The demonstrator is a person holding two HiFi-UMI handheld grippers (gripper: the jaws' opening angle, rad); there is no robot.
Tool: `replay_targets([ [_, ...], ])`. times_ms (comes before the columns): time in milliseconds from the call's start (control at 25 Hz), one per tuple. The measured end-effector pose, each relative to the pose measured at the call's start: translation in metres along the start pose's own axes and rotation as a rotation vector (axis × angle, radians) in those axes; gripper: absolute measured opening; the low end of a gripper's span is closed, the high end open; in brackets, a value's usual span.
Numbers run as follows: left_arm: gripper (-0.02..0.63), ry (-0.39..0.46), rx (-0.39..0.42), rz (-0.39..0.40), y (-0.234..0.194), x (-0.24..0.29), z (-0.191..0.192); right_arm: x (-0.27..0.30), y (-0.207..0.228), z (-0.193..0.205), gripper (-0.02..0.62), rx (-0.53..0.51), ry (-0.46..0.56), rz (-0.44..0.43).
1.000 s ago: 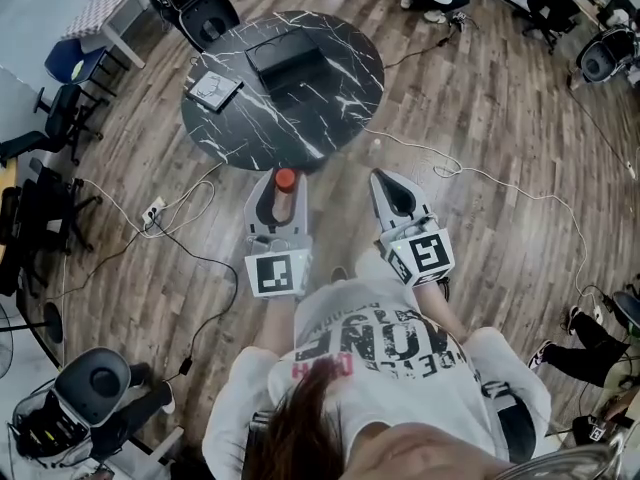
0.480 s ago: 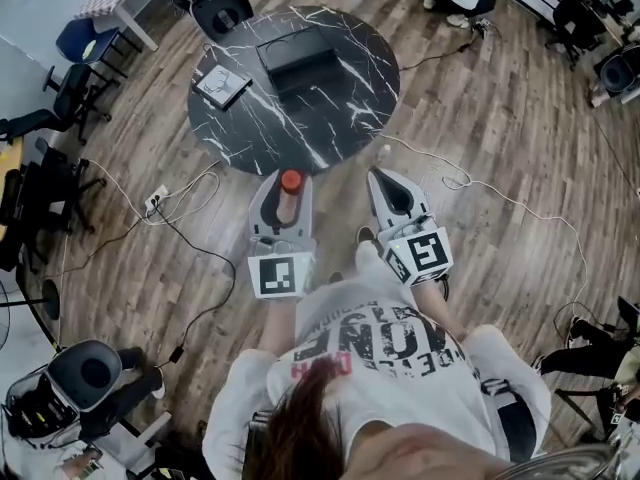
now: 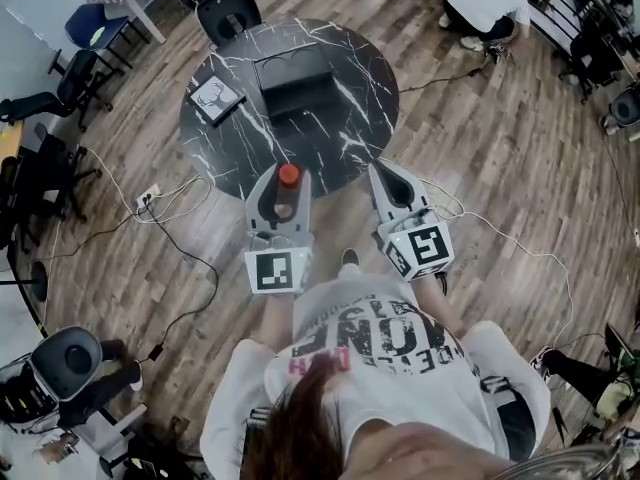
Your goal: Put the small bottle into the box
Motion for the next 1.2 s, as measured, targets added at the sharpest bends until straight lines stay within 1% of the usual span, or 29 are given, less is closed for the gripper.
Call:
replay_targets([
  [240, 0.147, 0.009, -0.004, -0.042, 0.013, 0.031, -0.007, 0.013, 0.037, -0.001, 0.002, -0.019, -0.012, -0.044],
  [520, 0.147, -0.005, 0.0, -0.088, 0.021, 0.048, -0.011, 0.024, 0.062, 0.001, 0.002, -0.019, -0.028, -0.086],
  [720, 0.147, -0.003, 0.013, -0.115, 0.015, 0.057, -0.014, 0.033, 0.07, 0.001, 0.002, -0.007, -0.031, -0.098],
  [920, 0.147, -0.029, 0.006, -0.128, 0.005, 0.072, -0.008, 0.048, 0.08, 0.002, 0.002, 0.01, -0.04, -0.097],
  [1200, 0.147, -0.017, -0.009, -0.127, -0.023, 0.107, -0.017, 0.09, 0.093, -0.007, 0.002, 0.022, -0.061, -0.1],
])
Point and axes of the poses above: the fingertips, and each gripper's own axes: x forward along the fingers, y to its right, z out of its underside, the point moved 8 cm from there along -x, backward along the fingers, and after that the axes turned 15 degrees about -y, right-handed, at the moved point
